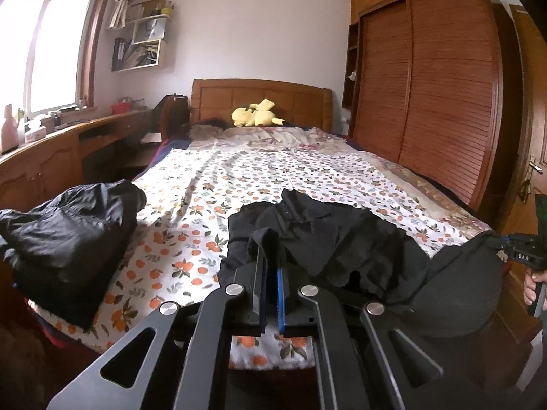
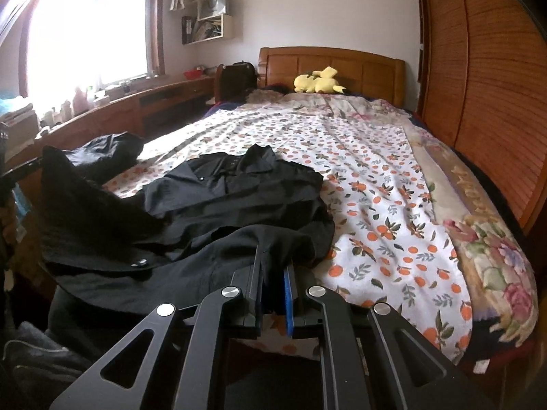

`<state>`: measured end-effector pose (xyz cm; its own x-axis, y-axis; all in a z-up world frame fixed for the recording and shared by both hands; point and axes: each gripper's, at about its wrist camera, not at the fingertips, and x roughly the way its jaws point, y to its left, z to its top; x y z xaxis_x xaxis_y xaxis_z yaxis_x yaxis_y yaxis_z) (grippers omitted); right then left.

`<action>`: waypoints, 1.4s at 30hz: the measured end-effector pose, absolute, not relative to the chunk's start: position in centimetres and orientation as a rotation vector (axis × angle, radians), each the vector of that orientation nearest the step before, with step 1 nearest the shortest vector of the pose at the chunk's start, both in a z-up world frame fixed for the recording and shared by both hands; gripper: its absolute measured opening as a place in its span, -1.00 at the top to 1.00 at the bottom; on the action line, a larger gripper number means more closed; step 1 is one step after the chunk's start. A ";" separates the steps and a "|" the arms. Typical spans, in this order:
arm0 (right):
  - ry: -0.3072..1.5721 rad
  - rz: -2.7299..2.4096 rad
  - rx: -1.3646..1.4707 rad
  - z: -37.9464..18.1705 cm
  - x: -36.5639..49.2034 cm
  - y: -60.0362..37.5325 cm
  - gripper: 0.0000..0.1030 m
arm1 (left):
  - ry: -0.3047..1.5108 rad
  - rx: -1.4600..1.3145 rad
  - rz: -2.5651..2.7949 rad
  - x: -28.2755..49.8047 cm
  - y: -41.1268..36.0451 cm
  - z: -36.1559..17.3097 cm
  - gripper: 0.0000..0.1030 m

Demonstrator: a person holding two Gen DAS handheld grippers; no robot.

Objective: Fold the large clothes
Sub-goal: 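Lift the hem with both tools and fold it up toward the collar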

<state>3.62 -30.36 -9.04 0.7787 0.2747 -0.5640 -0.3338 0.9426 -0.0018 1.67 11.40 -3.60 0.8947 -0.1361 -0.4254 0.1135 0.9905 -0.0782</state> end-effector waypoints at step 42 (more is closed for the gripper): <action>0.567 0.091 -0.303 -12.6 43.6 -23.1 0.83 | 0.473 -0.047 -0.076 32.7 13.6 -9.1 0.01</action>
<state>43.60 -23.08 -12.65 0.8408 0.0016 -0.5414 -0.1674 0.9517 -0.2572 32.69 13.65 -9.07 0.8876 -0.0836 -0.4531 0.0618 0.9961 -0.0627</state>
